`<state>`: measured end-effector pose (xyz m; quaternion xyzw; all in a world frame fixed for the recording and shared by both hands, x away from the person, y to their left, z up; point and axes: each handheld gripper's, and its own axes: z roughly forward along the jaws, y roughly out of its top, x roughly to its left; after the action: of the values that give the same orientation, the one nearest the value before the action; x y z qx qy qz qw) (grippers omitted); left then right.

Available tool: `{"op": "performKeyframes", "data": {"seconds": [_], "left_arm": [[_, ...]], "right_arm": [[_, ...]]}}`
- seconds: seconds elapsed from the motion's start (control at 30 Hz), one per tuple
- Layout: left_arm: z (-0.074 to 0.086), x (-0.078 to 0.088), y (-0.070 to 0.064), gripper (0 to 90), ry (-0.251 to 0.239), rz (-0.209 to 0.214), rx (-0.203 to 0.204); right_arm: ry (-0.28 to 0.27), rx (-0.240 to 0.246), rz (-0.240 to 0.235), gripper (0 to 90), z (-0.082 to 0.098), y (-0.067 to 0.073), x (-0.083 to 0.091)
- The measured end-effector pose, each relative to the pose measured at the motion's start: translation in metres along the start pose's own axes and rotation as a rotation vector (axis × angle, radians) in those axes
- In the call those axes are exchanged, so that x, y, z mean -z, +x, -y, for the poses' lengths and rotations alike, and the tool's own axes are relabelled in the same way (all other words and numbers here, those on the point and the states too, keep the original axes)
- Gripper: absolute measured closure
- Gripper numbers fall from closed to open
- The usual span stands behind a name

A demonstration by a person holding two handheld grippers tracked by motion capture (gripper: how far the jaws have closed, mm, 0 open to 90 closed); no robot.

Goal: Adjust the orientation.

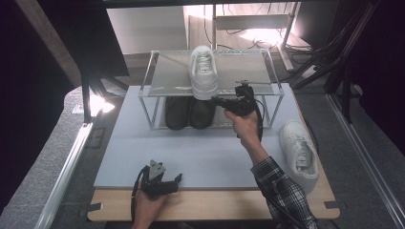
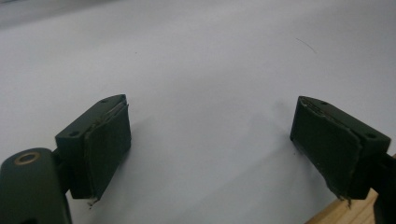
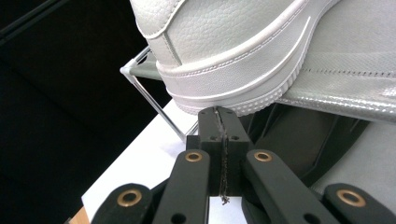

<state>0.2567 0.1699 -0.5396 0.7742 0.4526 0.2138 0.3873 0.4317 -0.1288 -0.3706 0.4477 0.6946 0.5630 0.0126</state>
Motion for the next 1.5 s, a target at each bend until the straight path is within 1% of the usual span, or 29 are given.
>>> {"op": "performKeyframes", "data": {"seconds": [0.13, 0.3, 0.47, 0.57, 0.7, 0.83, 0.93, 1.0, 1.17, 1.27, 1.3, 1.4, 1.5], "left_arm": [[0.000, 0.000, 0.000, 12.2, 0.000, 0.000, 0.000], [0.000, 0.000, 0.000, 12.2, 0.001, -0.001, -0.002], [0.000, 0.000, 0.000, 12.2, 0.001, -0.001, -0.001], [0.000, 0.000, 0.000, 12.2, 0.001, -0.001, -0.001], [0.000, 0.000, 0.000, 12.2, 0.001, -0.001, -0.001], [0.000, 0.000, 0.000, 12.2, 0.001, -0.001, -0.001], [0.000, 0.000, 0.000, 12.2, 0.001, -0.001, -0.001], [0.000, 0.000, 0.000, 12.2, 0.001, -0.001, -0.001], [0.000, 0.000, 0.000, 12.2, 0.001, -0.001, -0.001], [0.000, 0.000, 0.000, 12.2, 0.001, -0.001, -0.001], [0.000, 0.000, 0.000, 12.2, 0.001, -0.001, -0.001], [0.000, 0.000, 0.000, 12.2, -0.001, 0.000, 0.001], [0.000, 0.000, 0.000, 12.2, 0.000, 0.000, 0.000]], "right_arm": [[0.002, -0.003, -0.003, 89.5, -0.001, 0.001, -0.006], [0.003, 0.008, 0.004, 89.5, -0.003, 0.005, -0.015], [0.002, 0.003, 0.005, 89.5, -0.004, 0.010, -0.024], [0.001, 0.011, 0.007, 89.5, -0.004, 0.011, -0.028], [0.003, 0.042, 0.036, 89.5, -0.006, 0.016, -0.034], [0.004, 0.045, 0.034, 89.4, -0.006, 0.016, -0.034], [0.014, 0.047, 0.040, 89.0, -0.005, 0.015, -0.032], [0.019, 0.049, 0.037, 87.7, -0.005, 0.014, -0.031], [0.023, 0.076, 0.045, 84.8, -0.004, 0.016, -0.026], [0.033, 0.117, 0.059, 82.0, -0.003, 0.020, -0.023], [0.035, 0.134, 0.070, 80.6, -0.002, 0.021, -0.021], [0.034, 0.172, 0.087, 76.4, 0.001, 0.023, -0.017], [0.038, 0.207, 0.106, 68.7, 0.003, 0.024, -0.014]]}}
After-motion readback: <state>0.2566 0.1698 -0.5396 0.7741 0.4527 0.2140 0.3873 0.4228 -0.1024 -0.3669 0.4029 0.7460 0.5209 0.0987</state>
